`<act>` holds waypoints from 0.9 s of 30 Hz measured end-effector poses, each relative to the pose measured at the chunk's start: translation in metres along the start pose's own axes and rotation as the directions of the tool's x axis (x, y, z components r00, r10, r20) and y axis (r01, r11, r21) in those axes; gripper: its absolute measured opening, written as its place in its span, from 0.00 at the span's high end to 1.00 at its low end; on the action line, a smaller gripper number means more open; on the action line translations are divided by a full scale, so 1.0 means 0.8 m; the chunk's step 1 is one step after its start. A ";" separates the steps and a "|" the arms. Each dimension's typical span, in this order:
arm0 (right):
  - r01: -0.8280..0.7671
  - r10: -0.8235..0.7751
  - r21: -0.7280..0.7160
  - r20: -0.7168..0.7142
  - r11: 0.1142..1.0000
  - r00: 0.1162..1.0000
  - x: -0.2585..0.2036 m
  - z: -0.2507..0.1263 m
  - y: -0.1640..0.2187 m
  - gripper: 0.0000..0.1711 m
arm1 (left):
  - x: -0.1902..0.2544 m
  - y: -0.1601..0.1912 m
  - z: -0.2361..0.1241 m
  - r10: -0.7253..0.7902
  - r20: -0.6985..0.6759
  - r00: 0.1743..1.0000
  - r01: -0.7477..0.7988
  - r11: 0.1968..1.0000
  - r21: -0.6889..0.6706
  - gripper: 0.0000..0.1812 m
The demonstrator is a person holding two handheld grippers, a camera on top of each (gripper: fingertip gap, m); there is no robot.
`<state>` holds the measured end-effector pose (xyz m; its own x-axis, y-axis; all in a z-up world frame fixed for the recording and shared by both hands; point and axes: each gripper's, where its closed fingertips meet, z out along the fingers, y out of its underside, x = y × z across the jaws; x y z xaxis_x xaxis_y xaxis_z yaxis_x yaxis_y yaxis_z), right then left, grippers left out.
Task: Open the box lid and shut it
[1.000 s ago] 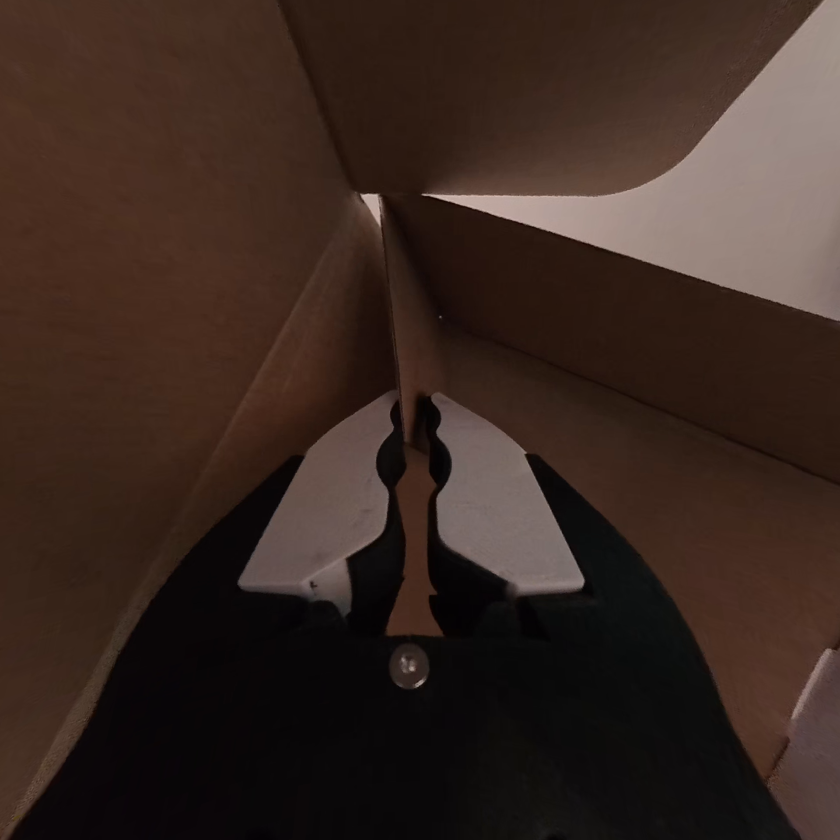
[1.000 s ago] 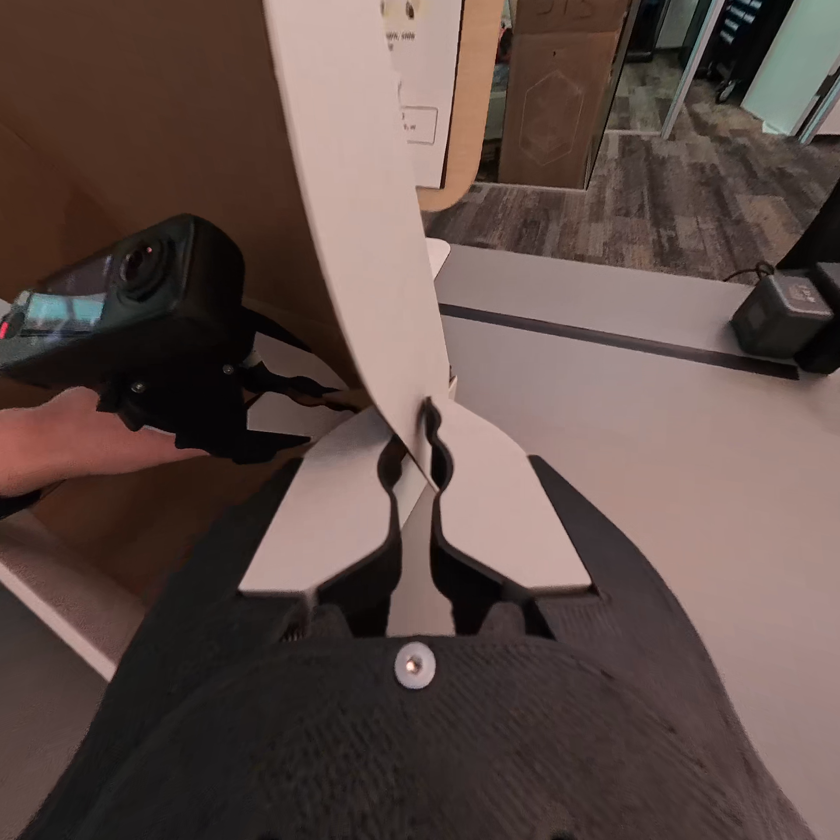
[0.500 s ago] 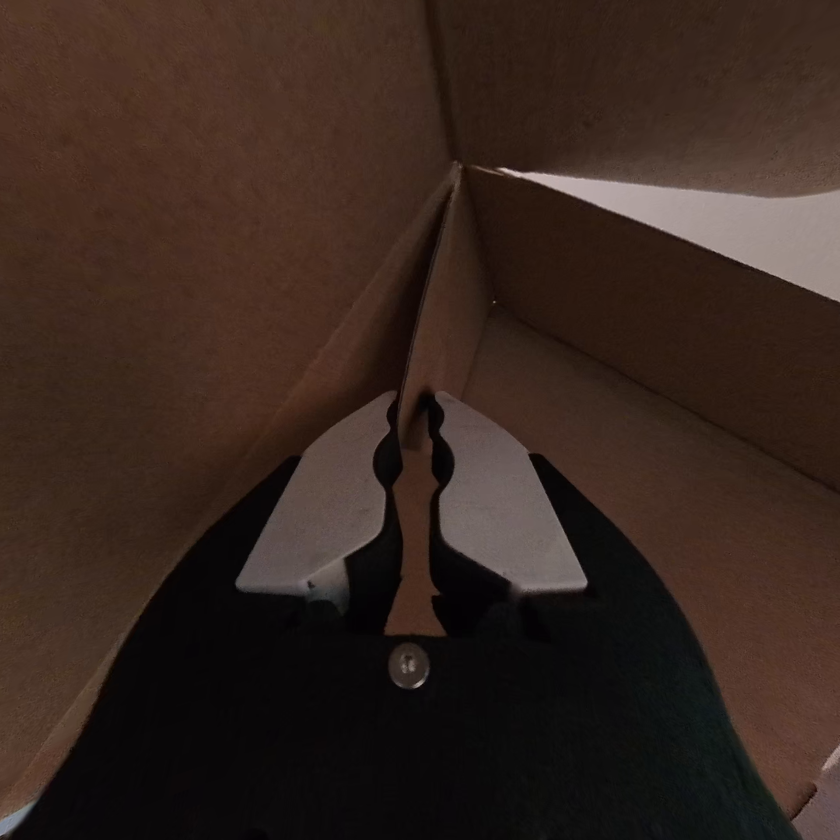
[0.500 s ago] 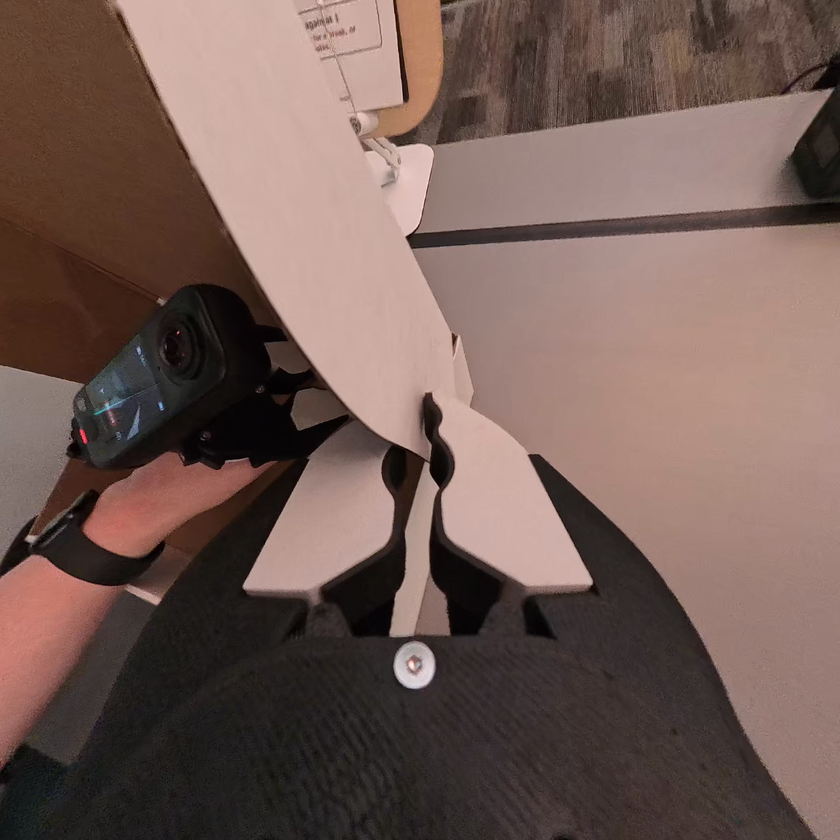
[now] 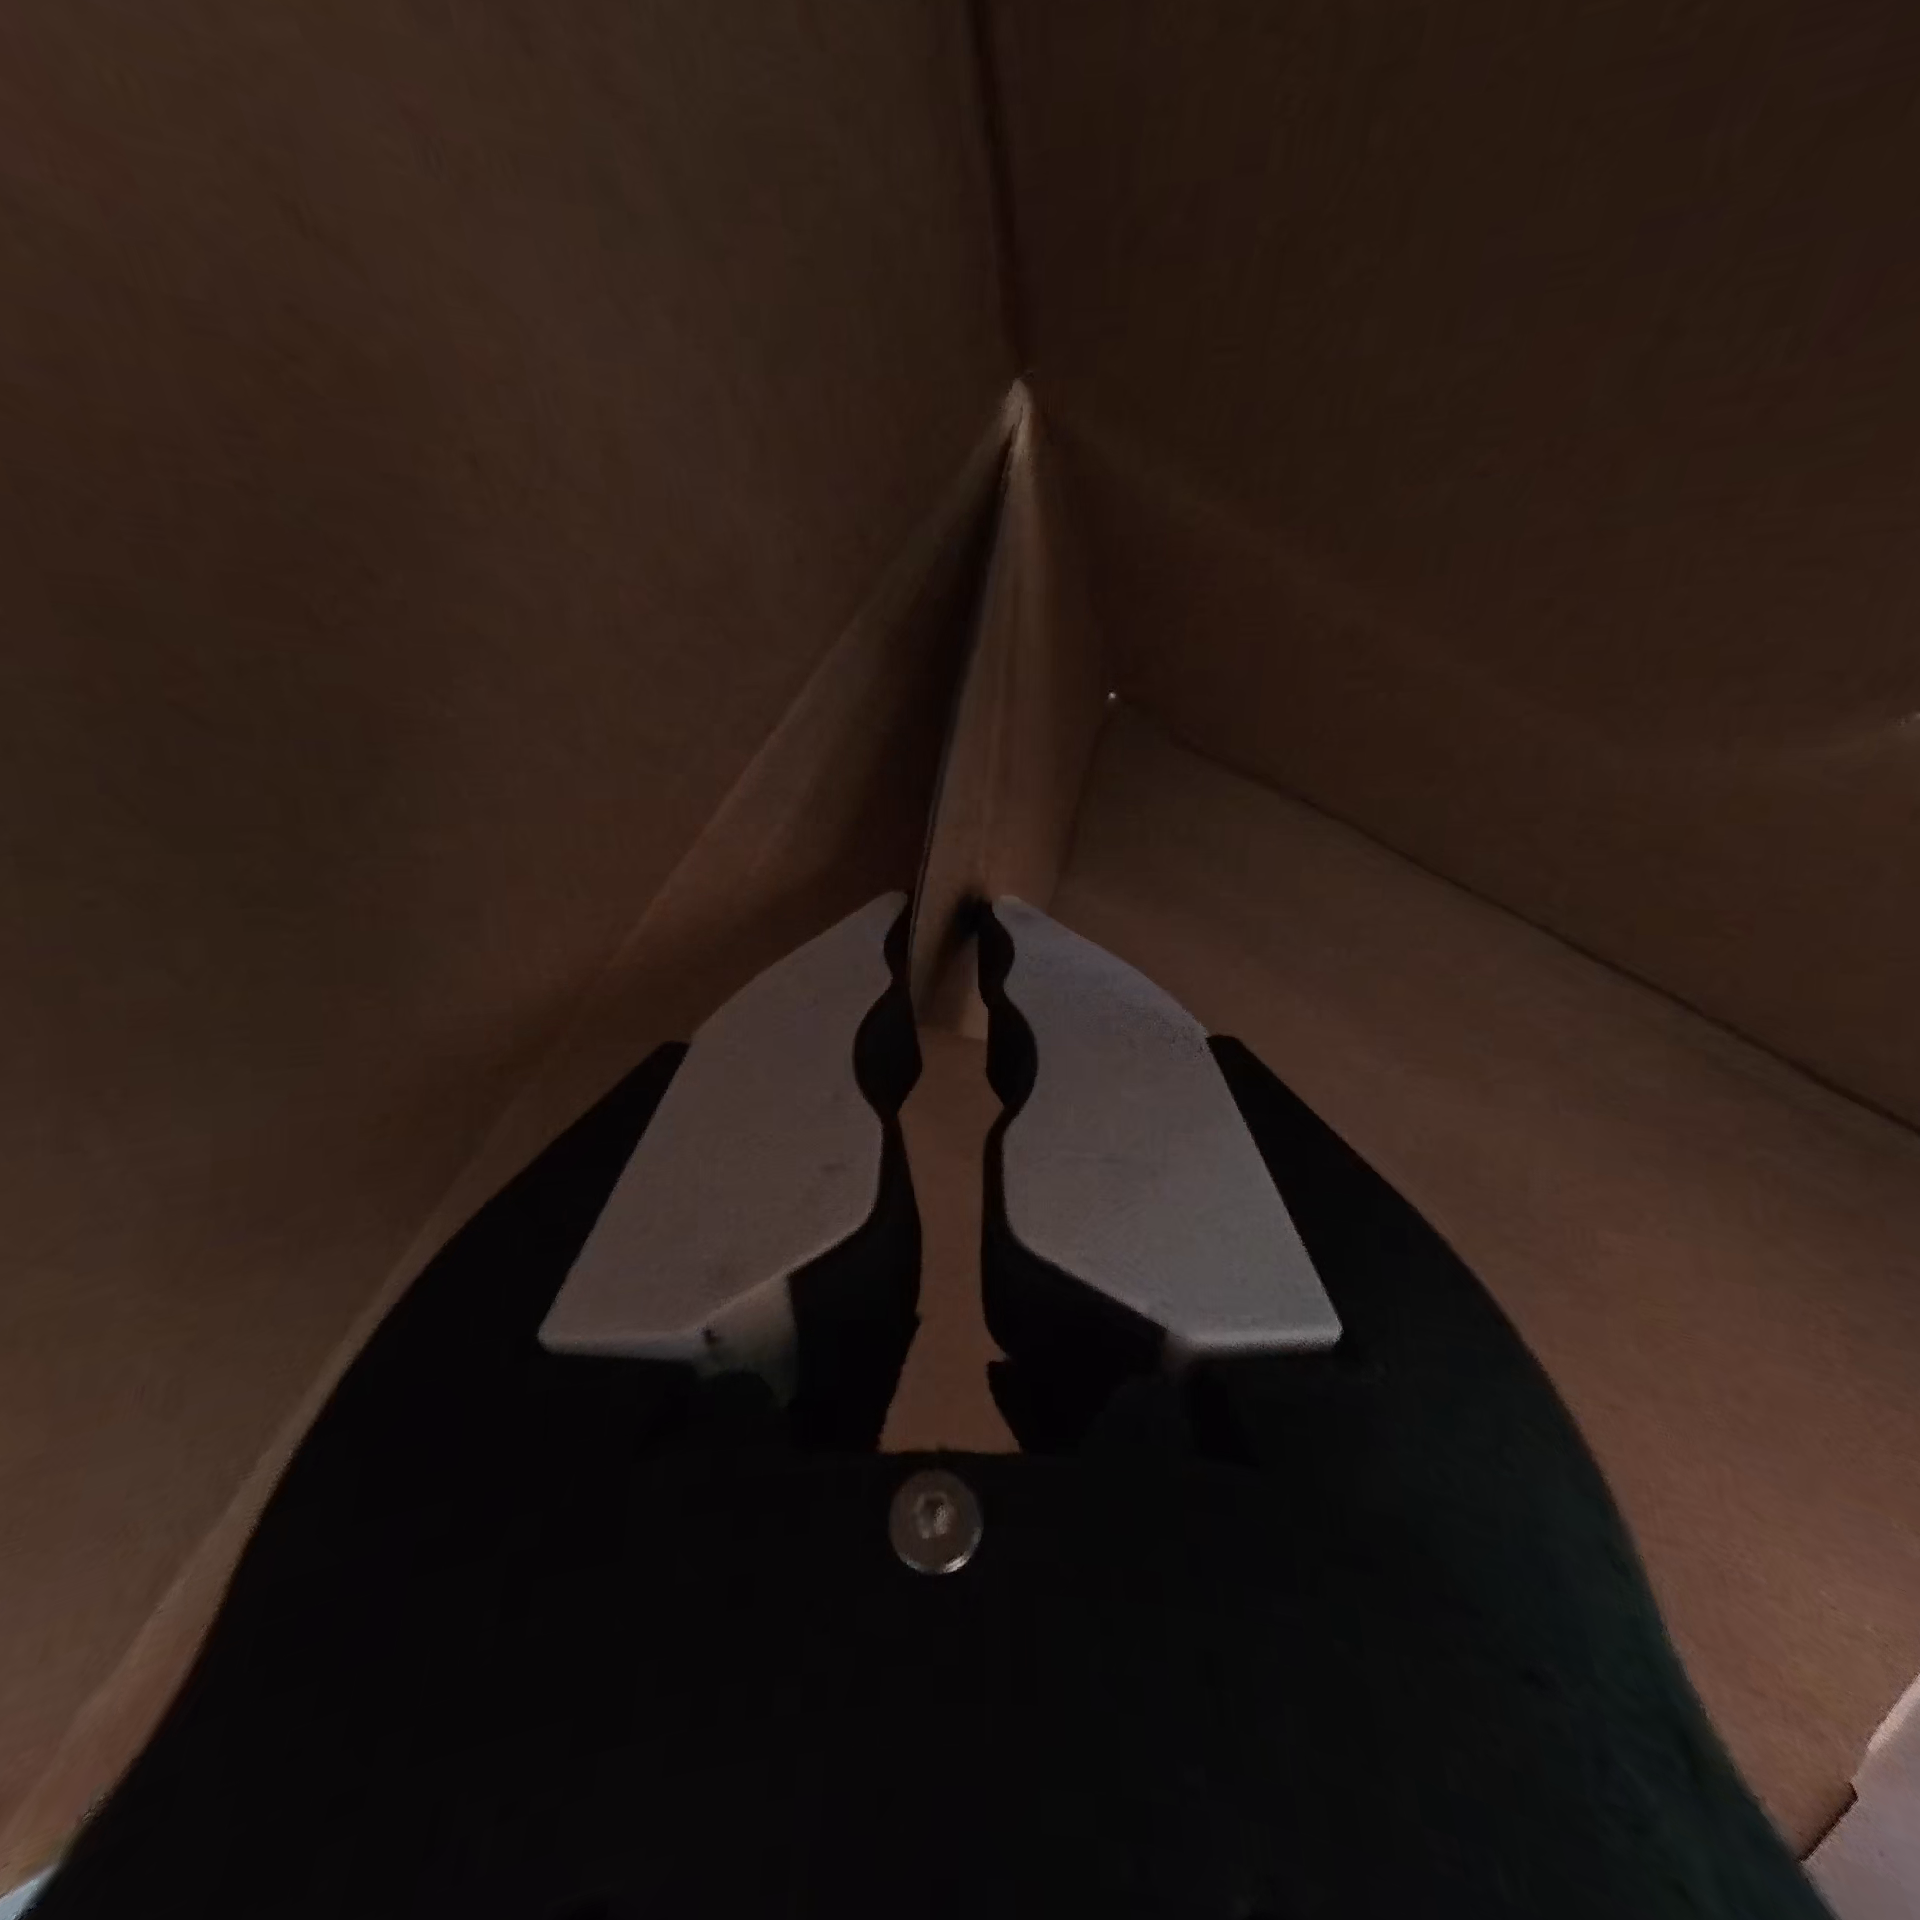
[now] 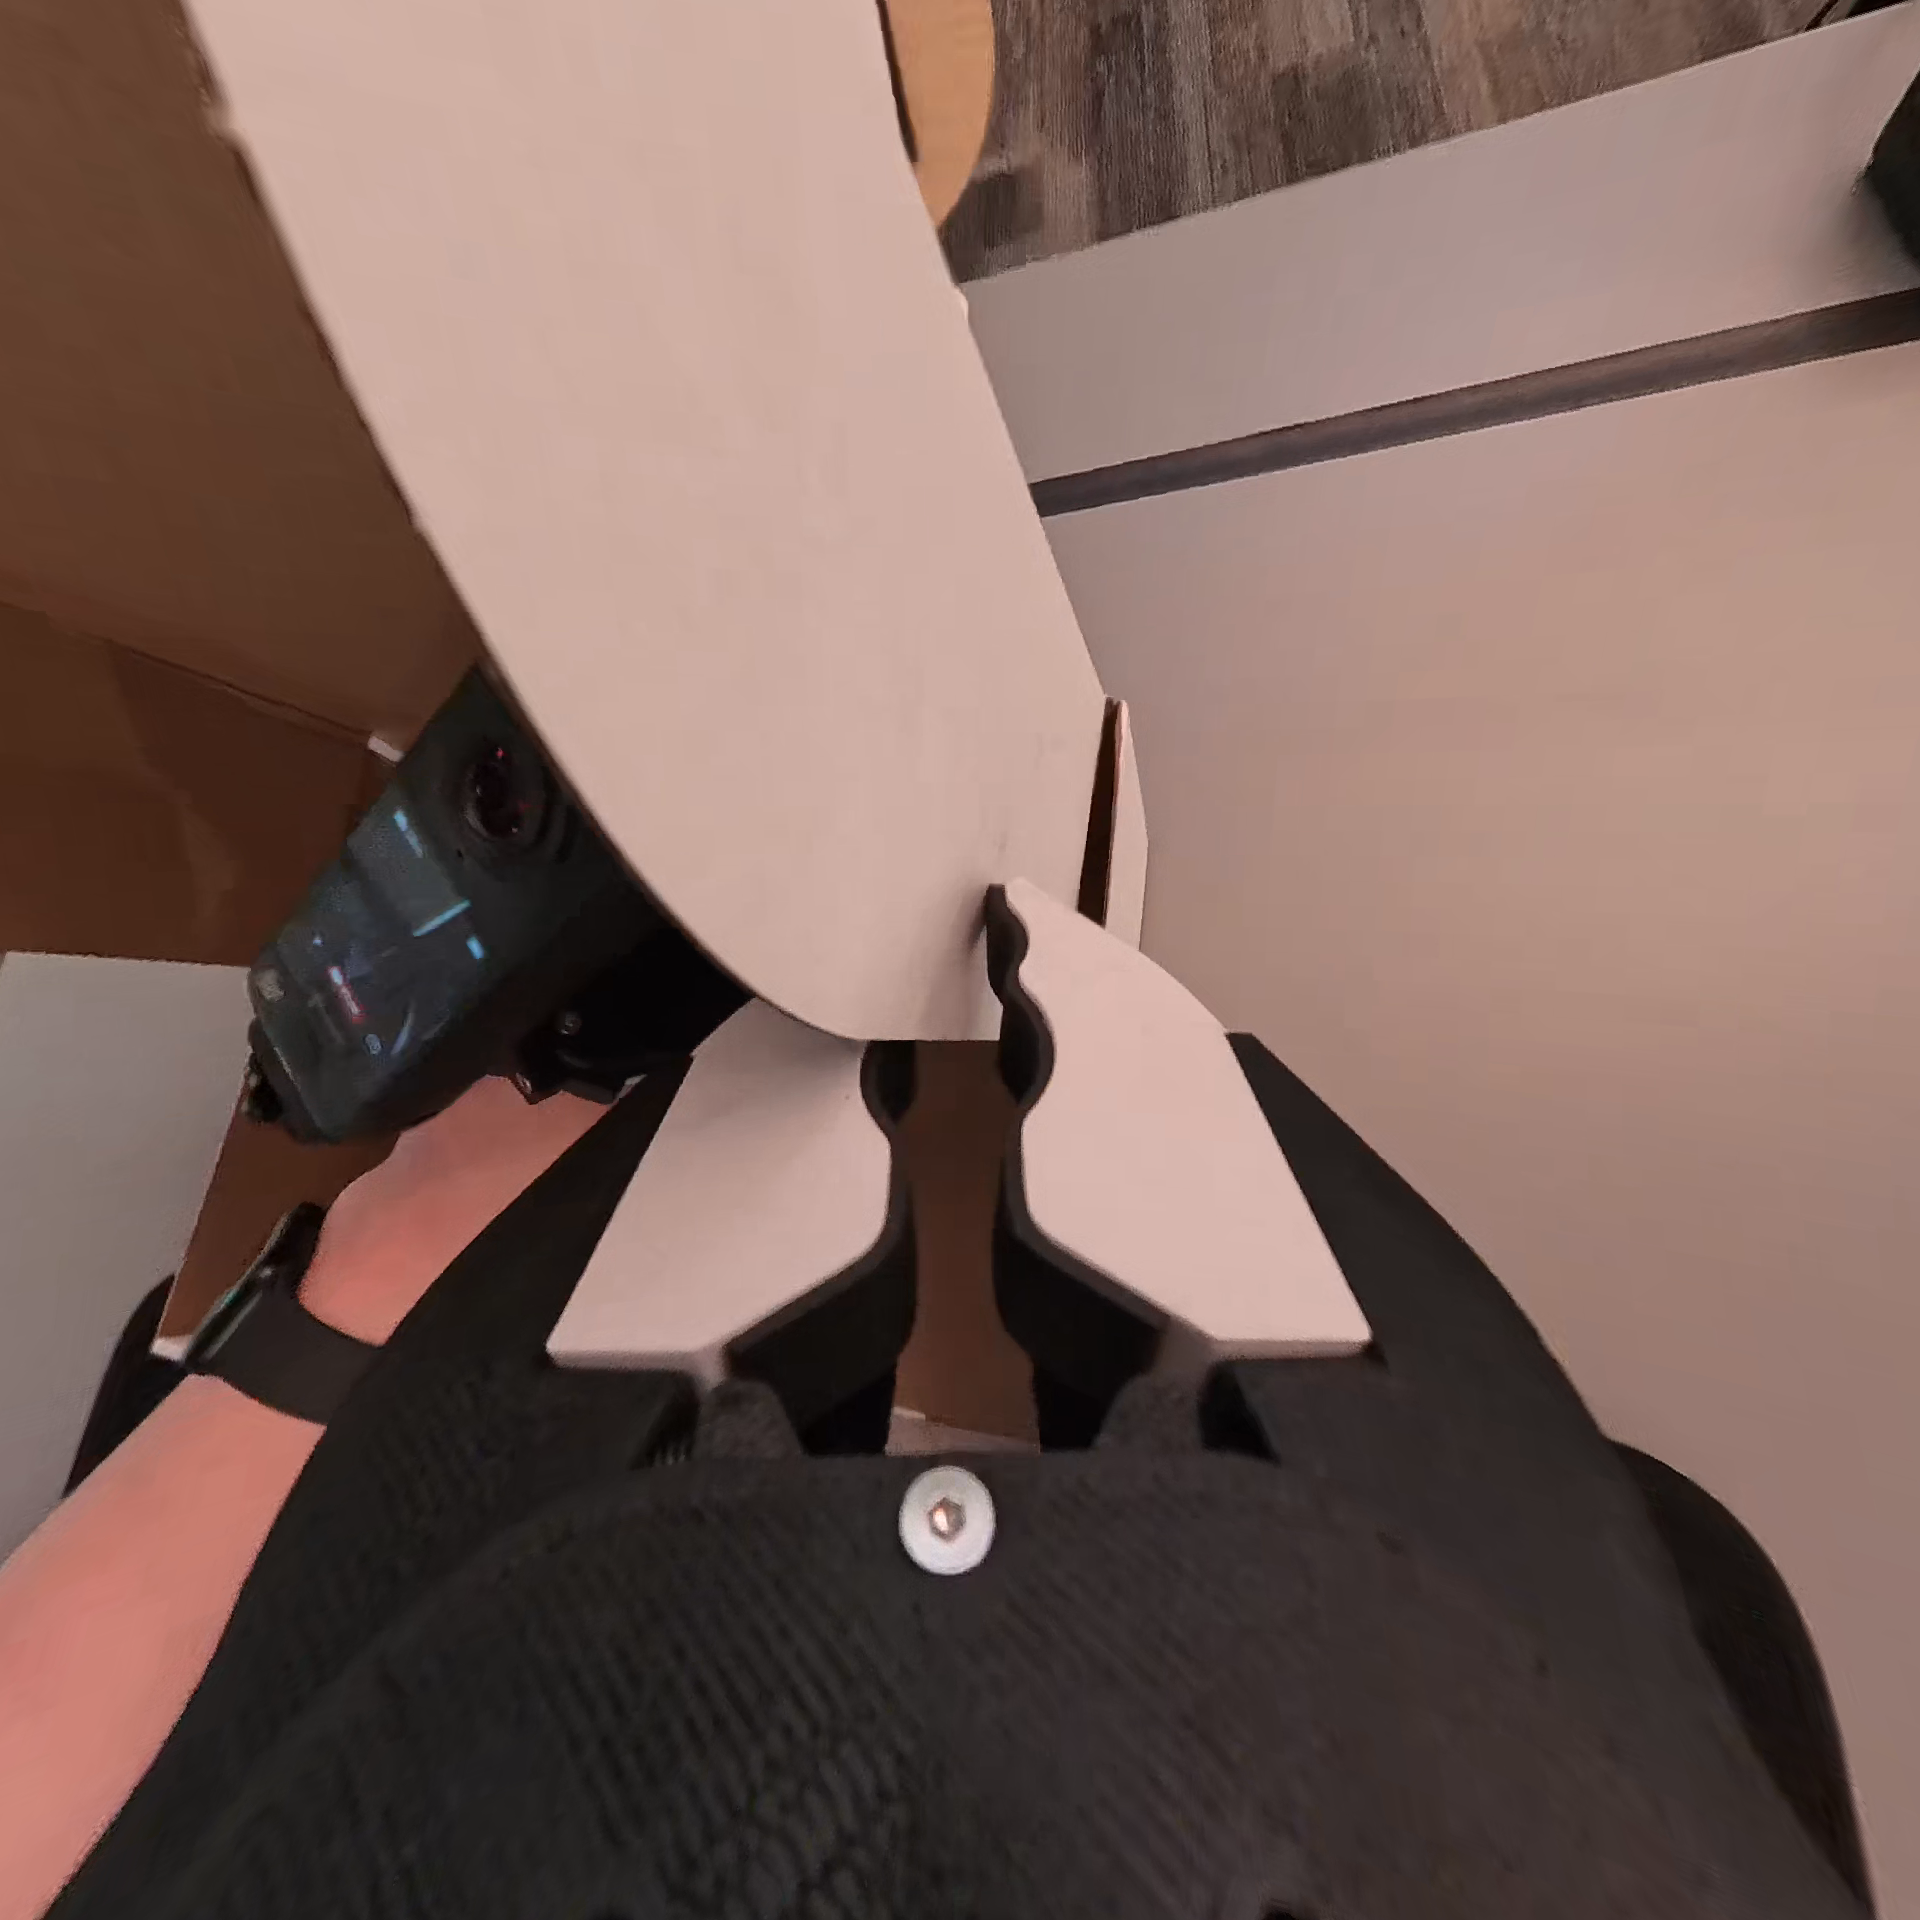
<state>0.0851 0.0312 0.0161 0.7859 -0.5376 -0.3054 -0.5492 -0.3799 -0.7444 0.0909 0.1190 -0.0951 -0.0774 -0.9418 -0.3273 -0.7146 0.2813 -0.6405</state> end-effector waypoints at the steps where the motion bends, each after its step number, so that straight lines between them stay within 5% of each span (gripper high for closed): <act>1: -0.006 0.006 0.026 0.012 1.000 1.000 0.002 0.000 0.003 0.93 | 0.000 0.000 0.000 0.004 0.001 1.000 -0.004 1.000 0.001 0.96; 8: 0.005 -0.020 0.182 0.079 0.983 0.997 0.015 0.002 0.016 0.93 | 0.001 -0.003 0.000 0.012 -0.031 0.999 -0.011 1.000 0.019 0.95; 15: 0.042 -0.053 0.179 0.057 0.983 0.997 0.015 0.006 0.015 0.93 | -0.001 -0.020 -0.039 0.098 0.024 0.995 -0.100 0.993 0.064 0.86; 21: 0.044 -0.056 0.175 0.067 0.984 0.996 0.015 0.009 0.021 0.93 | -0.002 -0.007 -0.106 0.081 0.088 0.993 -0.088 0.993 0.078 0.81; 27: 0.046 -0.061 0.180 0.076 0.983 0.995 0.016 0.011 0.027 0.93 | 0.009 0.008 -0.218 -0.080 0.186 0.979 0.028 0.964 0.266 0.82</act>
<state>0.0858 0.0233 -0.0090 0.8371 -0.4551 -0.3035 -0.4520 -0.2631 -0.8523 -0.0356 0.0816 0.0193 0.1107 -0.9103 -0.3989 -0.5061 0.2938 -0.8109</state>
